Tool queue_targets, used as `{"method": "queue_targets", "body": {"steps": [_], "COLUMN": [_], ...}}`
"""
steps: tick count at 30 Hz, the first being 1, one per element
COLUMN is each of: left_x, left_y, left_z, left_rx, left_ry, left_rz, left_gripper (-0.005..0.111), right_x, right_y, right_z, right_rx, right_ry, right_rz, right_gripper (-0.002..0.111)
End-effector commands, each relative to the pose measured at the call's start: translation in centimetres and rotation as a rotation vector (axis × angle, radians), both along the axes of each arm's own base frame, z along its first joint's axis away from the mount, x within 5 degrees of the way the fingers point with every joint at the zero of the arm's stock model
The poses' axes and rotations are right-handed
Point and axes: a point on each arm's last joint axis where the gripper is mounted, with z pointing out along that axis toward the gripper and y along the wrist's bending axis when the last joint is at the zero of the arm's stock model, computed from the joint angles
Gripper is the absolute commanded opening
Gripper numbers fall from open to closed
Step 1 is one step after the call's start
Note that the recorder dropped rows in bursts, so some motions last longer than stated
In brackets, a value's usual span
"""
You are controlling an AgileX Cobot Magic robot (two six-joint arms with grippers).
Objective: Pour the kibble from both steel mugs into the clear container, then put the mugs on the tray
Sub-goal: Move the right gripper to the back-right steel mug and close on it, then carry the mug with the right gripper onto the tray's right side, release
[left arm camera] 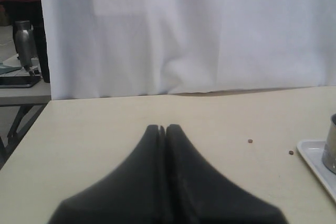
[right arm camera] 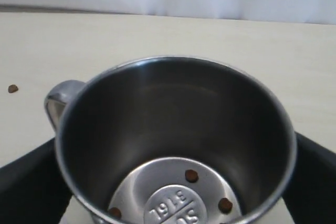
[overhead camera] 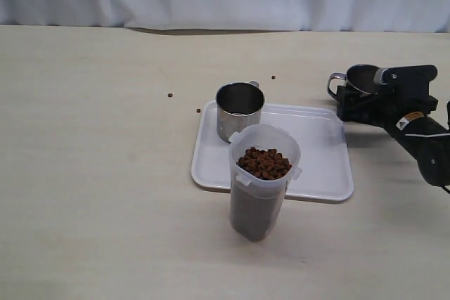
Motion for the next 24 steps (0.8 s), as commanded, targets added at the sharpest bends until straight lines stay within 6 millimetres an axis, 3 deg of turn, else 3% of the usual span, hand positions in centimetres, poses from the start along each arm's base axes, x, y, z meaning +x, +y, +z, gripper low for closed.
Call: {"method": "queue_targets", "body": {"steps": [1, 3, 5, 8, 13, 16, 21, 24], "left_x": [0.0, 0.0, 0.0, 0.0, 0.0, 0.0, 0.0, 0.0], "left_y": [0.0, 0.0, 0.0, 0.0, 0.0, 0.0, 0.0, 0.0], "left_z": [0.0, 0.0, 0.0, 0.0, 0.0, 0.0, 0.0, 0.0], "left_rx": [-0.003, -0.003, -0.003, -0.003, -0.003, -0.003, -0.003, -0.003], "left_ry": [-0.005, -0.005, -0.005, -0.005, -0.005, -0.005, -0.005, -0.005], "left_rz": [0.000, 0.000, 0.000, 0.000, 0.000, 0.000, 0.000, 0.000], "left_gripper": [0.000, 0.000, 0.000, 0.000, 0.000, 0.000, 0.000, 0.000], "right_x": [0.5, 0.5, 0.4, -0.5, -3.0, -5.1, -8.3, -9.2], "right_y": [0.0, 0.0, 0.0, 0.0, -0.5, 0.2, 3.2, 3.9], "right_z": [-0.4, -0.2, 0.1, 0.8, 4.5, 6.5, 6.7, 5.9], "right_rx": [-0.009, -0.008, 0.000, -0.007, 0.022, 0.018, -0.070, -0.105], "right_ry": [-0.001, -0.008, -0.009, -0.011, -0.112, -0.154, -0.144, -0.110], "right_rz": [0.003, 0.003, 0.002, 0.010, -0.025, 0.069, 0.513, 0.661], "right_gripper": [0.104, 0.088, 0.059, 0.004, 0.006, 0.006, 0.006, 0.006]}}
